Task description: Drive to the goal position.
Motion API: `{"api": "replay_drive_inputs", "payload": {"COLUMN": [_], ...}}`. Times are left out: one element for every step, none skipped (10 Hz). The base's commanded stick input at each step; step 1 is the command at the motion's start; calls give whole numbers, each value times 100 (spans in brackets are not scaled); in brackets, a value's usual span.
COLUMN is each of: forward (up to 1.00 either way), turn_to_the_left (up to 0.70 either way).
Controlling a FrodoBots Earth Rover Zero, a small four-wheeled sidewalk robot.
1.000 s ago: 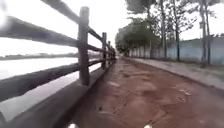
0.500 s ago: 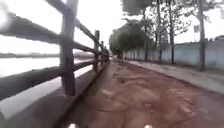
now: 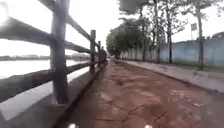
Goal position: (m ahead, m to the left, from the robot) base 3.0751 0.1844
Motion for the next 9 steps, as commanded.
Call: {"api": "replay_drive_inputs", "payload": {"forward": [85, 85, 85, 85, 85, 85, 85, 85, 85], "turn_to_the_left": [3, 3, 3, -4, -17, -29, -31, -31, -20]}}
